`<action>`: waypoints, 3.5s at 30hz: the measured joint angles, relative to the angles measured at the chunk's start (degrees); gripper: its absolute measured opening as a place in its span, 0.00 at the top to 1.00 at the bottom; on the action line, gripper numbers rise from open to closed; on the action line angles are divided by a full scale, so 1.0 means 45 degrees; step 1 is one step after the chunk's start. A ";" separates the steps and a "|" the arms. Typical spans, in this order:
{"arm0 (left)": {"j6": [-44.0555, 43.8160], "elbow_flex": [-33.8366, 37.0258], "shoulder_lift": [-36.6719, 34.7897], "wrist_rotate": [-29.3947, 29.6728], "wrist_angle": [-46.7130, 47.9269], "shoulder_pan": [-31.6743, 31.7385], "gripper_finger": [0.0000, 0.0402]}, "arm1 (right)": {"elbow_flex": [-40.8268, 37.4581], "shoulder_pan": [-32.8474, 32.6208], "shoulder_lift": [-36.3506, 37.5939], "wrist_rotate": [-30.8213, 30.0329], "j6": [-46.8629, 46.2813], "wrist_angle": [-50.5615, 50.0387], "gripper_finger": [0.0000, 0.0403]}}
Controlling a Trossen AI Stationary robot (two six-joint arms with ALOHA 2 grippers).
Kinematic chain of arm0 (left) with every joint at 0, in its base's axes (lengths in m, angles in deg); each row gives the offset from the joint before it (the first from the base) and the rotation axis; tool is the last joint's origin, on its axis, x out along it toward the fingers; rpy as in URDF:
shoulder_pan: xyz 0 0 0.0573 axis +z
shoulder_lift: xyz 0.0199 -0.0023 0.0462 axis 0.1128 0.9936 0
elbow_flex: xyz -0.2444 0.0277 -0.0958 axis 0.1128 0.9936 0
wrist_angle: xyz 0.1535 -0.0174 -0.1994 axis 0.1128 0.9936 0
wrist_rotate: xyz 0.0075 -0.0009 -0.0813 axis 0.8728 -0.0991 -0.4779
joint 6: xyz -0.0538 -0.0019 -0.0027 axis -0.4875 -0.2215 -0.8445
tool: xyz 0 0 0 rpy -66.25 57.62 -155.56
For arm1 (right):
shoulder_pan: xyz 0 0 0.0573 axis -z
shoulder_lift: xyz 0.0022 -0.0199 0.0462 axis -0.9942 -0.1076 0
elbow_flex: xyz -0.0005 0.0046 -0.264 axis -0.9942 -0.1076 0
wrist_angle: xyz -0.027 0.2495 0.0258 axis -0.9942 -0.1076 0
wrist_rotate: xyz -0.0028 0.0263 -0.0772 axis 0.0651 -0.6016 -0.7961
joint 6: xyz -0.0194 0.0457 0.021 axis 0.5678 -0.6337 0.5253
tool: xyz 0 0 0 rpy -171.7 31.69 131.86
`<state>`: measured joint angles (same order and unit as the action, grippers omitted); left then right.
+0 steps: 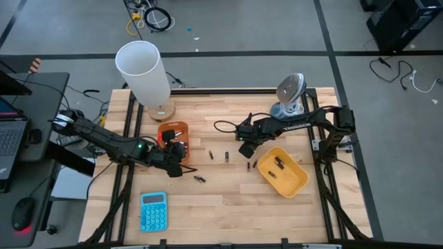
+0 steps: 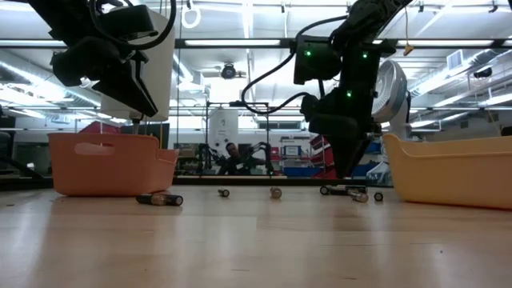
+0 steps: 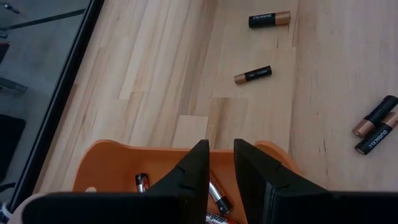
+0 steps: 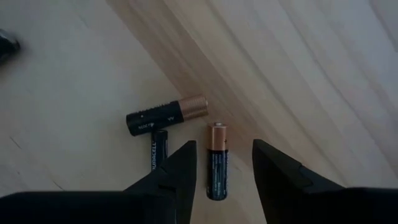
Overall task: Sort batteries
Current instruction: Put the gold battery into the yellow bin
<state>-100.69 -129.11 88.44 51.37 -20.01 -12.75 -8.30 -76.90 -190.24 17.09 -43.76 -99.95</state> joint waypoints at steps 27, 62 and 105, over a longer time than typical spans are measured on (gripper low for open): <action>0.0018 0.0000 0.0005 0.0007 0.0044 -0.0002 0.81 | 0.0024 0.0000 -0.1146 0.0301 -0.2349 0.0053 0.66; 0.0056 0.0000 0.0004 0.0034 0.0039 -0.0001 0.81 | 0.1381 0.0175 -0.1214 0.0604 -0.1333 -0.1754 0.94; 0.0042 0.0000 0.0003 0.0029 0.0024 -0.0002 0.81 | 0.2530 -0.5388 0.2837 0.1450 -0.5622 -0.7139 0.94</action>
<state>-100.50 -129.11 88.45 51.50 -19.90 -12.76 3.09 -101.15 -177.48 23.62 -69.06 -132.07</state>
